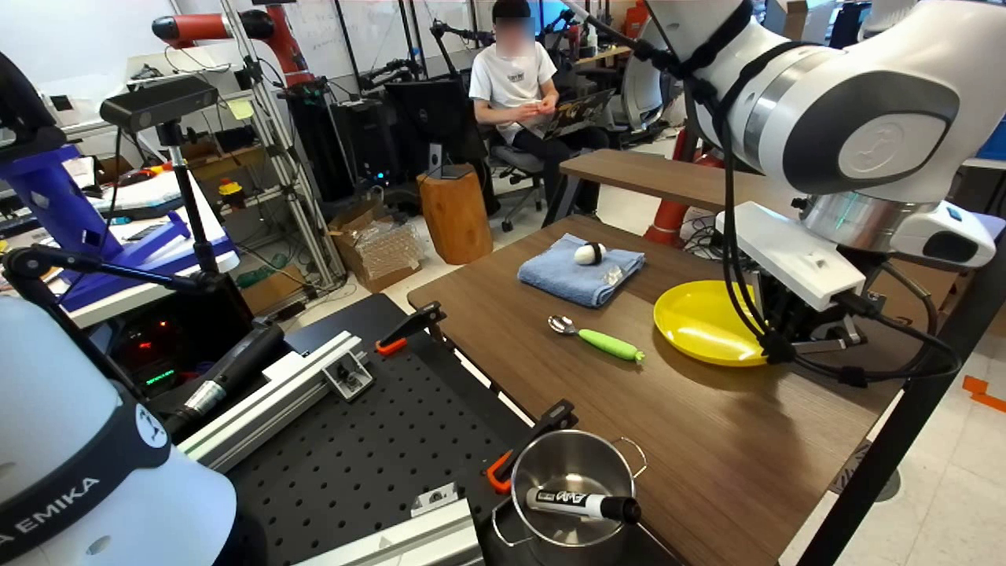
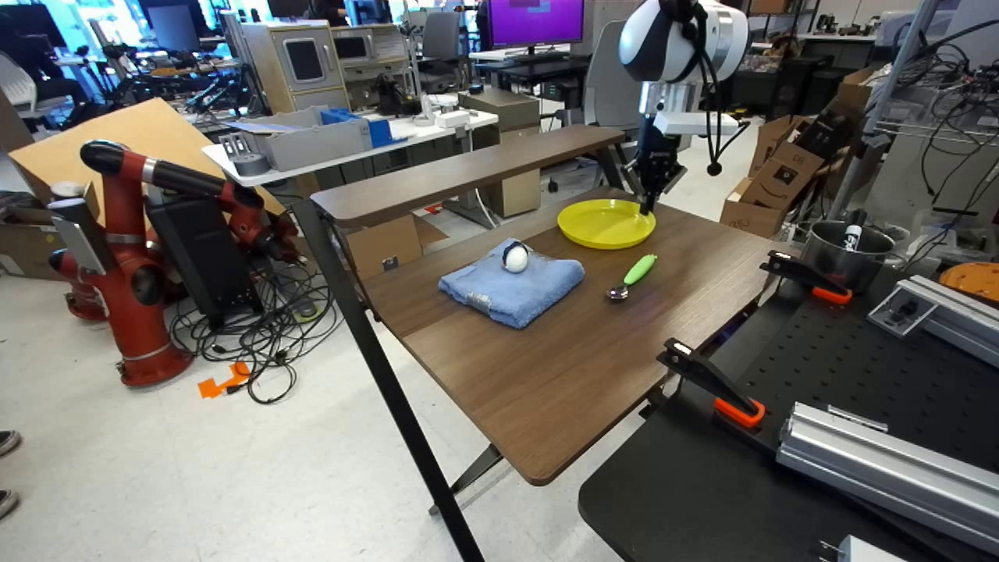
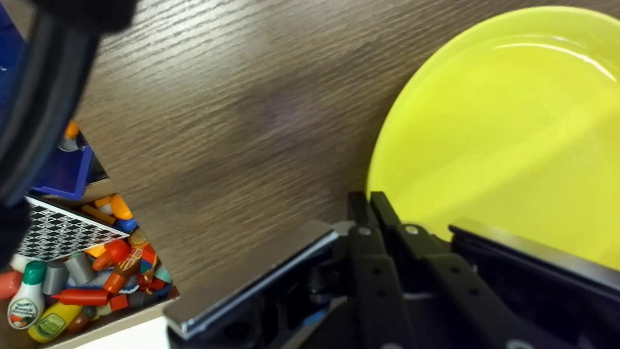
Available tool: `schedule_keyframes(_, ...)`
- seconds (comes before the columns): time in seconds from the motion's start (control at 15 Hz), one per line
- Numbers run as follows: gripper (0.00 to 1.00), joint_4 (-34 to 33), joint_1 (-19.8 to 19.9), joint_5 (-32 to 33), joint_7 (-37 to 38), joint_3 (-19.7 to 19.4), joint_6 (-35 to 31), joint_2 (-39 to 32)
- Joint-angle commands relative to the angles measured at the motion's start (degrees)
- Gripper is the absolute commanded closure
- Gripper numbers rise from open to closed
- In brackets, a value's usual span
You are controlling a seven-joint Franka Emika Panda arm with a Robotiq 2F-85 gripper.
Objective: Move the yellow plate to the front right side of the table
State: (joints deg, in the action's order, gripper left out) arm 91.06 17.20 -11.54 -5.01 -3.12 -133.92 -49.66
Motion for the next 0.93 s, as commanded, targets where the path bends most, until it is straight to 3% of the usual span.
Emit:
schedule_keyframes(0.0,0.99,0.0,0.9,-0.9,-1.0,0.9,0.6,0.9)
schedule_keyframes(0.87,0.99,11.0,2.0,-6.7,-9.5,3.3,-1.0,15.5)
